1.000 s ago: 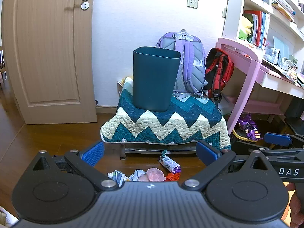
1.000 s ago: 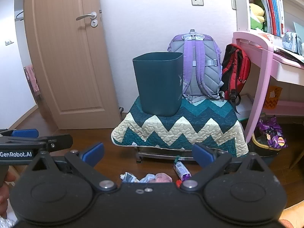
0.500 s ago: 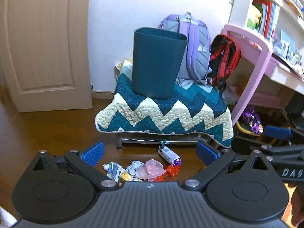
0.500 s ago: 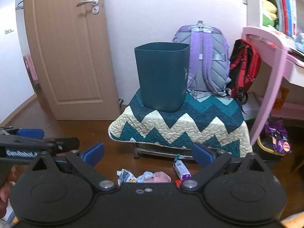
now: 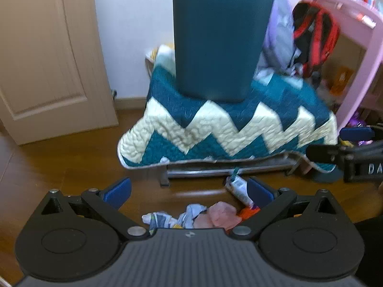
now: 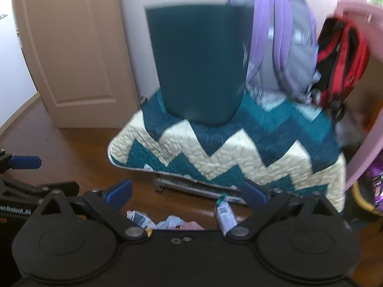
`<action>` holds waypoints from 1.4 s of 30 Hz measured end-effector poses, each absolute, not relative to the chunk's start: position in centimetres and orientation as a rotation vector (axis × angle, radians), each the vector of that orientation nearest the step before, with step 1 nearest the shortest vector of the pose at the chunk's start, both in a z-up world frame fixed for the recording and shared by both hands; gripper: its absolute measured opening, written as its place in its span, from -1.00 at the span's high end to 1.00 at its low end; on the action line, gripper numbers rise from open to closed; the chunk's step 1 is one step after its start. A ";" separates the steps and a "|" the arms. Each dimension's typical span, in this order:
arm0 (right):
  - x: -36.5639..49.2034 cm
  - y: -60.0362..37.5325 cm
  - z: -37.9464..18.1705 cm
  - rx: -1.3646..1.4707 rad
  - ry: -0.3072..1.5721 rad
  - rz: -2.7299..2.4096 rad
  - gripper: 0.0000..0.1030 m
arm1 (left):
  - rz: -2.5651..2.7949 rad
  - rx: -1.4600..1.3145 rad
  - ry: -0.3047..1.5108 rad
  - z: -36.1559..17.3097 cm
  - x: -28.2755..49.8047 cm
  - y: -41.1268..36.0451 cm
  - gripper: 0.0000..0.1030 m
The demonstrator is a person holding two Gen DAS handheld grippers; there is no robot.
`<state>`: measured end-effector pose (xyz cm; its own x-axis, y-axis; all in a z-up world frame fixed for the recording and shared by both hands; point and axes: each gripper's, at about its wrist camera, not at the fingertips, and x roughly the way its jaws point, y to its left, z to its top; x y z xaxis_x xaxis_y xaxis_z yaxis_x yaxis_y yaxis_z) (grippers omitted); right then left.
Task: Collect trash
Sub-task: 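Grasp the yellow drink carton with the left tool while the right tool grasps the white snack packet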
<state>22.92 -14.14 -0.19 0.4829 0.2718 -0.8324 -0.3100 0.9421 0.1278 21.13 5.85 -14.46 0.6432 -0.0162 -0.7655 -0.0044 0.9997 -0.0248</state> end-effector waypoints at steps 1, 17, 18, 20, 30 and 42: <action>23.9 -14.2 -1.4 -0.033 1.025 0.348 -0.86 | -0.007 -0.026 0.893 -15.6 22.2 6.0 -1.00; 32.9 -16.3 -24.2 -0.069 1.315 0.296 -0.61 | 0.198 -0.290 1.325 -37.6 32.2 8.3 -1.00; 33.1 -16.5 -25.4 -0.075 1.332 0.297 -0.61 | 0.210 -0.306 1.348 -39.0 32.5 8.3 -1.00; 33.7 -17.0 -27.4 -0.082 1.354 0.303 -0.60 | 0.233 -0.335 1.381 -41.4 33.1 8.2 -1.00; 35.8 -18.4 -37.2 -0.126 1.460 0.297 -0.49 | 0.345 -0.496 1.517 -52.1 34.6 8.9 -0.82; 35.9 -18.7 -43.5 -0.151 1.534 0.312 -0.46 | 0.384 -0.520 1.647 -59.7 33.5 8.8 -0.49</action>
